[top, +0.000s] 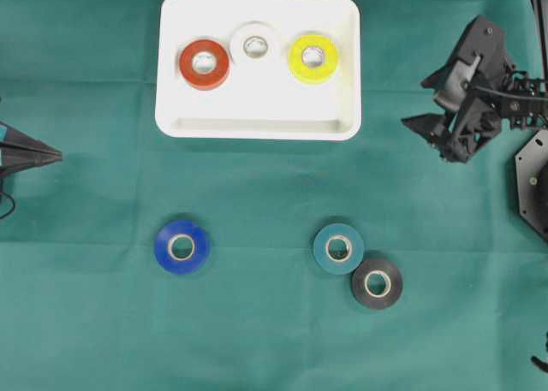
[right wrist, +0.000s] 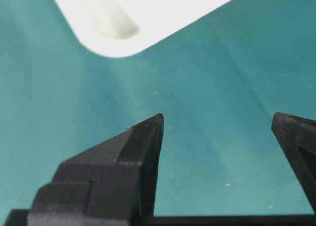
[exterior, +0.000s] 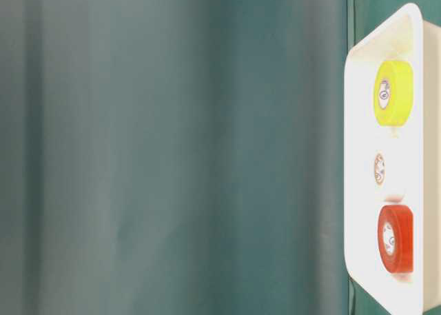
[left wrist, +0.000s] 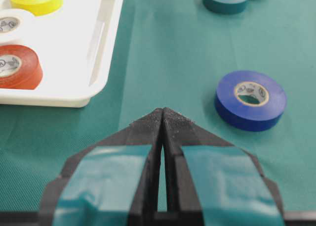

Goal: Put the tape into the white case with the right arm.
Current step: 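Open the right gripper and withdraw it to the right side, then move the right gripper over the blue tape roll and lower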

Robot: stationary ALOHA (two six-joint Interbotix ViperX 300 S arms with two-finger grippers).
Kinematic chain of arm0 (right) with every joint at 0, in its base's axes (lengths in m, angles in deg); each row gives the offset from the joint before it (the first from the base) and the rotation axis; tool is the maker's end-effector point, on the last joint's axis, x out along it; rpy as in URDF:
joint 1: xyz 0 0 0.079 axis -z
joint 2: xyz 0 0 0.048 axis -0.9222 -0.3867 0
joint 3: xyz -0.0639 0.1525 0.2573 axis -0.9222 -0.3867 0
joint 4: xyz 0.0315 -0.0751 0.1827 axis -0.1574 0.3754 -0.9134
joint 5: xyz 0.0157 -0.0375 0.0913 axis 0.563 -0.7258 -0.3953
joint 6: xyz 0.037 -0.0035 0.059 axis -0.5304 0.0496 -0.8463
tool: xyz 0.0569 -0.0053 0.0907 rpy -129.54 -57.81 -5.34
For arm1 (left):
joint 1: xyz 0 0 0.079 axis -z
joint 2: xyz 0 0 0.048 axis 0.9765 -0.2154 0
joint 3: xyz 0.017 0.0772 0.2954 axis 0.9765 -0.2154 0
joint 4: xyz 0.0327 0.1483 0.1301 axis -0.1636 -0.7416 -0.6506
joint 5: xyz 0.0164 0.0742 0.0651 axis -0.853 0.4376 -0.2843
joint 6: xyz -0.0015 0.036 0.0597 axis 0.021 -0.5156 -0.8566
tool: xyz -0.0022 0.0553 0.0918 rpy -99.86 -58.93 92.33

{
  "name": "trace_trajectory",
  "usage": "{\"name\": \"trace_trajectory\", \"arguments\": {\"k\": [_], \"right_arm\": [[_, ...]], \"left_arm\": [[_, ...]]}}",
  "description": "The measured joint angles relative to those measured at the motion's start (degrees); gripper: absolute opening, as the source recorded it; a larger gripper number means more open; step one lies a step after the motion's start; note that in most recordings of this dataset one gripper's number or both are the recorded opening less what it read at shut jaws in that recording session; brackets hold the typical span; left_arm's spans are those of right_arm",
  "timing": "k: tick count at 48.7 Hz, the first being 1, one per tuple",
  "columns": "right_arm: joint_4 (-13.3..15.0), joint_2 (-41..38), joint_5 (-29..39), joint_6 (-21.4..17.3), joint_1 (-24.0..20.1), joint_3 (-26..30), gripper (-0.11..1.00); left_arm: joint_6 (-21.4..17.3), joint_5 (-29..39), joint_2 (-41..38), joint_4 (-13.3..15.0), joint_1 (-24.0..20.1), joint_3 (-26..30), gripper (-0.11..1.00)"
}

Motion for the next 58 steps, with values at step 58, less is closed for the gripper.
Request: {"name": "trace_trajectory", "arguments": {"k": [58], "right_arm": [[10.0,18.7,-7.3,0.3,-22.5,-13.3,0.67]], "left_arm": [[0.0,0.0,-0.1,0.0,0.0,0.0,0.00]]}}
